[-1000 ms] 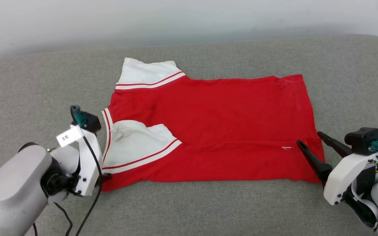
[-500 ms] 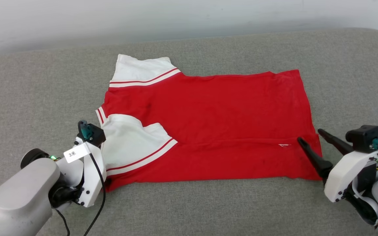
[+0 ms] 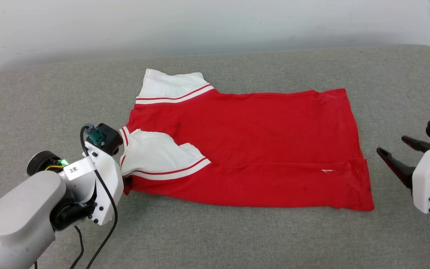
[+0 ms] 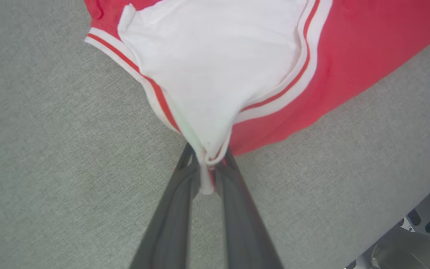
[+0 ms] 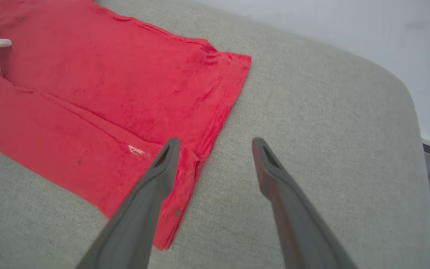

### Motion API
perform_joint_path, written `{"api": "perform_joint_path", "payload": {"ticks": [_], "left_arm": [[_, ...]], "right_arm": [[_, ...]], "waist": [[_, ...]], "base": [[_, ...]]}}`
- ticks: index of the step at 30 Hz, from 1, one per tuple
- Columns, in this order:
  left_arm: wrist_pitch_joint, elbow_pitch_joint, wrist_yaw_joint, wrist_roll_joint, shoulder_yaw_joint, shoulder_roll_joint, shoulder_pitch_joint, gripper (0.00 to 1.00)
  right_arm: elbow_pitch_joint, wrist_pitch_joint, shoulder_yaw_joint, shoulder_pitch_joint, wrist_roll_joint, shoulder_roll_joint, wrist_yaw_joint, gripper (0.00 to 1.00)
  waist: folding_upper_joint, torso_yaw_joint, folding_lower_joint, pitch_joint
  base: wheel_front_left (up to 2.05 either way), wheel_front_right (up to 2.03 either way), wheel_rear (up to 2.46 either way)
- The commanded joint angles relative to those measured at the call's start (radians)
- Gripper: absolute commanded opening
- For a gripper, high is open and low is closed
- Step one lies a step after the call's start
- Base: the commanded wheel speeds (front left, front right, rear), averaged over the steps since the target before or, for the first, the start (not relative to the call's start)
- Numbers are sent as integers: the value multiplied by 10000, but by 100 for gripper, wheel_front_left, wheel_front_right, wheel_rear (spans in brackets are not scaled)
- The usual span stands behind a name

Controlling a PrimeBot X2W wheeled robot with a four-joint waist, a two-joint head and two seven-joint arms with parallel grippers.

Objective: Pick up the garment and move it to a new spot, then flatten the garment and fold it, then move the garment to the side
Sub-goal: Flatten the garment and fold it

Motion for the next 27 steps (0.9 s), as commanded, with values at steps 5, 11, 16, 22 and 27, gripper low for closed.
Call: {"api": "perform_joint_path", "payload": {"ticks": [5, 11, 16, 22, 27], "left_arm": [[-266, -269, 90, 121, 98, 132, 23, 0], [-426, -453, 128, 183, 75, 68, 76, 0], [-499, -492, 124, 253, 37, -5, -32, 0], [-602, -523, 155, 312, 65, -117, -201, 0], [-642, -493, 209, 278, 34, -175, -110, 0]], "right_arm": [[-540, 1768, 163, -119, 640, -497, -12, 100], [-393, 3061, 221, 72, 1012, -258, -12, 100], [206, 3310, 359, 137, 792, 217, -12, 100], [1477, 2981, 428, 142, 559, 924, -12, 100], [2345, 2869, 1059, 451, 798, 1704, 10, 100]], "waist": [[0, 73, 0, 54], [0, 216, 0, 204], [0, 330, 0, 395], [0, 470, 0, 686], [0, 514, 0, 853]], "base": [[0, 0, 0], [0, 0, 0], [0, 0, 0], [0, 0, 0], [0, 0, 0]]}}
